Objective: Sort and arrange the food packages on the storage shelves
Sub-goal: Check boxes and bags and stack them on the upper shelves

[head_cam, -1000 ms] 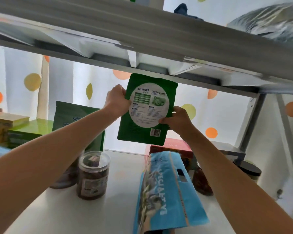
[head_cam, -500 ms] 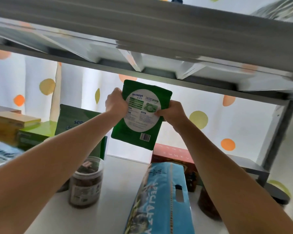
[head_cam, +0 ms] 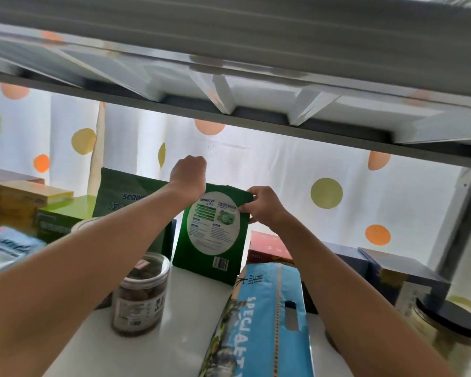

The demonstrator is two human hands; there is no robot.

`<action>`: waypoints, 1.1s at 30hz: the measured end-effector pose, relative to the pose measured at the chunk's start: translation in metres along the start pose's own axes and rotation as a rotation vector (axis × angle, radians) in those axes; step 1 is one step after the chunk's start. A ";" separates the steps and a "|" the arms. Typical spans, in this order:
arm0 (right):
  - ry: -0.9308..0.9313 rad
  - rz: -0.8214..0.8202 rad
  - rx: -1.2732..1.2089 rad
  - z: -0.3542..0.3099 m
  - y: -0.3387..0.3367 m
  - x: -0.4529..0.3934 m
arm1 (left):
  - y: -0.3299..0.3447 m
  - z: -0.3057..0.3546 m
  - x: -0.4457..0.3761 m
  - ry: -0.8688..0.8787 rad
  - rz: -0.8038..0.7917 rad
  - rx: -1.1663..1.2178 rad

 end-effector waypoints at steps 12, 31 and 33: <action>0.265 -0.181 0.291 0.062 -0.070 0.022 | 0.013 0.108 0.096 0.692 -0.232 -0.039; 0.545 -0.542 0.576 0.114 -0.063 0.062 | 0.068 0.133 0.190 0.762 -0.698 0.196; 0.505 -0.525 0.553 0.116 -0.058 0.060 | 0.068 0.132 0.191 0.762 -0.693 0.178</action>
Point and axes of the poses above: each hand's wrist, its own x-axis away from the middle knuckle, its own y-axis out of the palm, z = x × y, the point moved 10 cm from there along -x, towards the middle knuckle, and after that the axes turned 12 degrees about -x, right-handed, at the moved point
